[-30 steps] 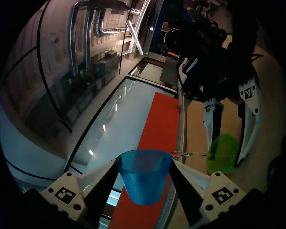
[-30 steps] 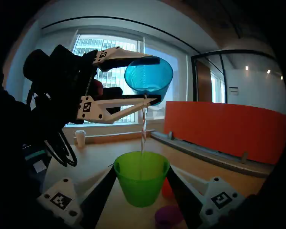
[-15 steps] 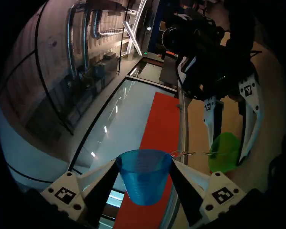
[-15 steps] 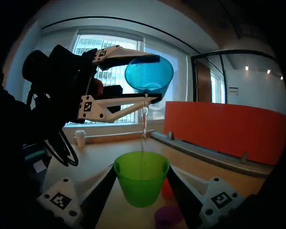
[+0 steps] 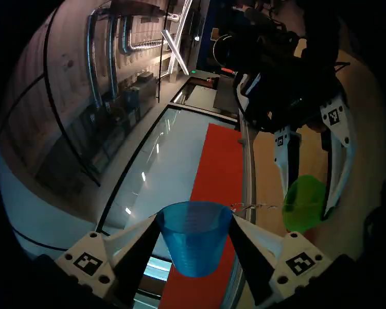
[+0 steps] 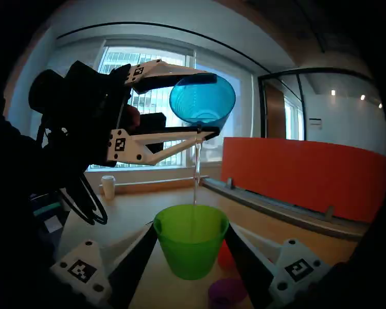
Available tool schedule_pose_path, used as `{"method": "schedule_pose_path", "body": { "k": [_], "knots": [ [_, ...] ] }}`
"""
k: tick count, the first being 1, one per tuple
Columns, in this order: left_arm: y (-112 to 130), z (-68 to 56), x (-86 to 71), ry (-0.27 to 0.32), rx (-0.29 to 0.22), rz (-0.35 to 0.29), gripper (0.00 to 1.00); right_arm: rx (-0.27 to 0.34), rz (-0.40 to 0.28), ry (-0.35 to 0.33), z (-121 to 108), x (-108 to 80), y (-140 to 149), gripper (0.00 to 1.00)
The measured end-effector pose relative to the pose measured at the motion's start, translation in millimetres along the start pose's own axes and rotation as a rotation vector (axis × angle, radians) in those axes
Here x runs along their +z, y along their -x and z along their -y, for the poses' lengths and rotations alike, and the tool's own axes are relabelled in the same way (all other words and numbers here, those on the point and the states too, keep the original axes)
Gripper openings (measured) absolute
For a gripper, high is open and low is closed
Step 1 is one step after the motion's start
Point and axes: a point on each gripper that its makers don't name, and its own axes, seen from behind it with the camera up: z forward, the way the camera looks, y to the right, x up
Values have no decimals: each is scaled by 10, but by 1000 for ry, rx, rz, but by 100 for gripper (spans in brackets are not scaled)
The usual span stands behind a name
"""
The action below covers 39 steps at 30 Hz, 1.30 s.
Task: Pour water
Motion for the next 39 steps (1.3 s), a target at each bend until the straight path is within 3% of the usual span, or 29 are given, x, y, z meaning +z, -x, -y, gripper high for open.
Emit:
{"method": "schedule_pose_path", "body": {
  "k": [39],
  "knots": [
    [-73, 53, -41, -9, 90, -6, 88, -2, -5, 2, 3, 11, -13, 91]
  ]
}}
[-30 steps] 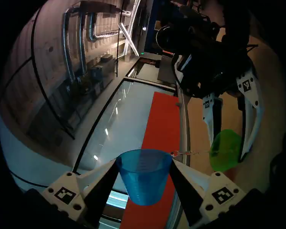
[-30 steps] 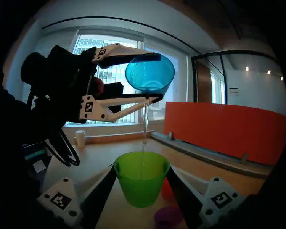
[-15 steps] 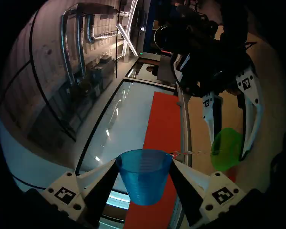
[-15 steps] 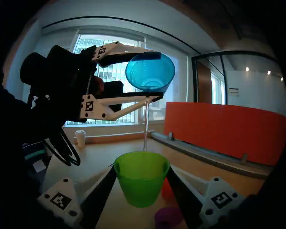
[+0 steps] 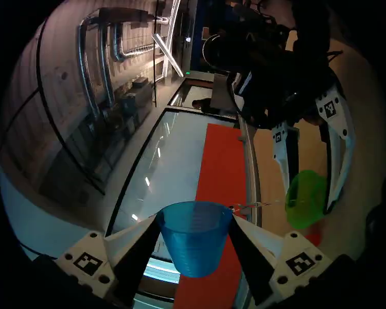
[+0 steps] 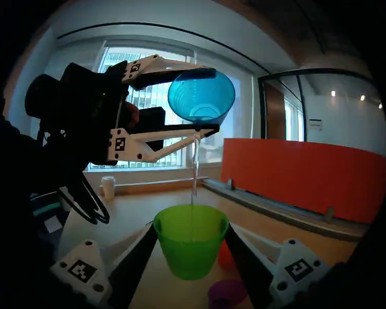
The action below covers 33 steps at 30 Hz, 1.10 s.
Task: Pour water
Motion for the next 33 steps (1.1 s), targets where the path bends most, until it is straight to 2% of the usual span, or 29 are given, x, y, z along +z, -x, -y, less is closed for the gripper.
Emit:
{"method": "schedule_pose_path", "body": {
  "k": [33],
  "knots": [
    [-7, -3, 49, -3, 124, 1, 88, 0, -10, 7, -28, -15, -33, 91]
  ]
}}
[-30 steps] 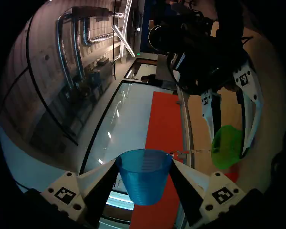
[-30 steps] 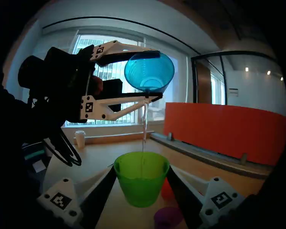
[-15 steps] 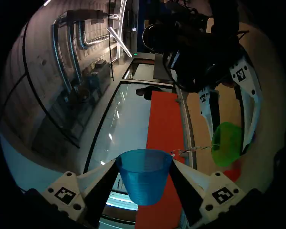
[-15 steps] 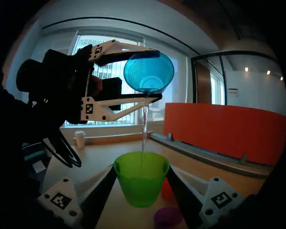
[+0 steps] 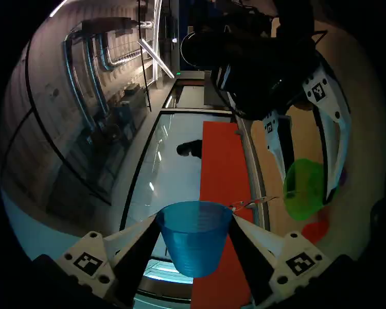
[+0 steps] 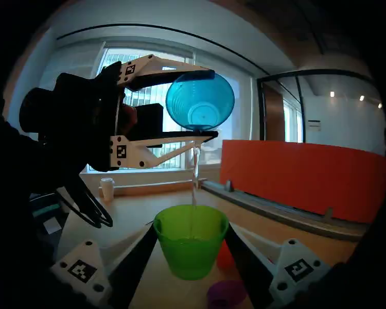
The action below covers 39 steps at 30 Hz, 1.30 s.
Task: Pour water
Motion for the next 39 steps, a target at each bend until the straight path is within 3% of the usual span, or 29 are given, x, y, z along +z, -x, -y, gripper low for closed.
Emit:
{"method": "schedule_pose_path", "body": {
  "k": [39],
  "knots": [
    [-160, 19, -74, -32, 189, -15, 88, 1, -9, 11, -39, -35, -28, 91]
  ]
}}
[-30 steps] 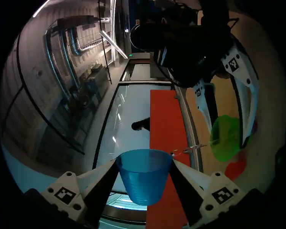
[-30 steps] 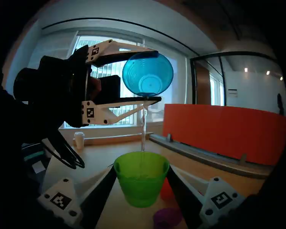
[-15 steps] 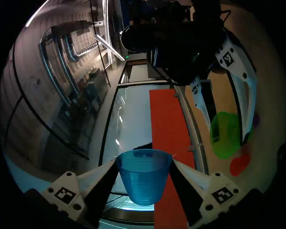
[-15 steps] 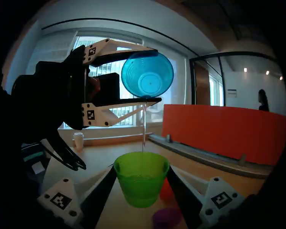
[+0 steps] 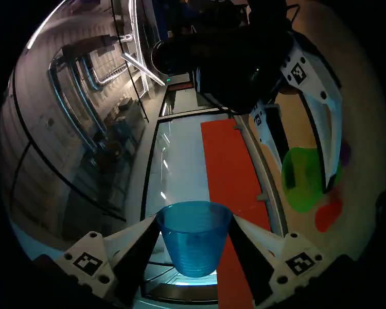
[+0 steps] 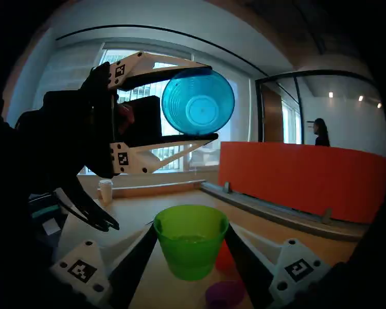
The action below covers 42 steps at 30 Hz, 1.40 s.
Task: Pour water
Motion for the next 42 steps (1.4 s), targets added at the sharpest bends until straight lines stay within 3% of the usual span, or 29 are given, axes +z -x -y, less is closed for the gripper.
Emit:
{"method": "schedule_pose_path", "body": {
  "k": [12, 20, 29, 38, 42],
  "knots": [
    [64, 49, 12, -5, -65, 7, 88, -3, -3, 0, 7, 6, -39, 91],
    [172, 40, 27, 5, -212, 24, 88, -1, -7, 4, -5, -2, -49, 91],
    [313, -30, 55, 6, -446, 55, 88, 2, -13, 10, -24, -27, -48, 91],
    [408, -85, 55, 6, -757, 60, 88, 8, -20, 15, -26, -52, -55, 91],
    [483, -90, 60, 3, -920, 69, 88, 6, -23, 17, -9, -68, -68, 91]
  ]
}}
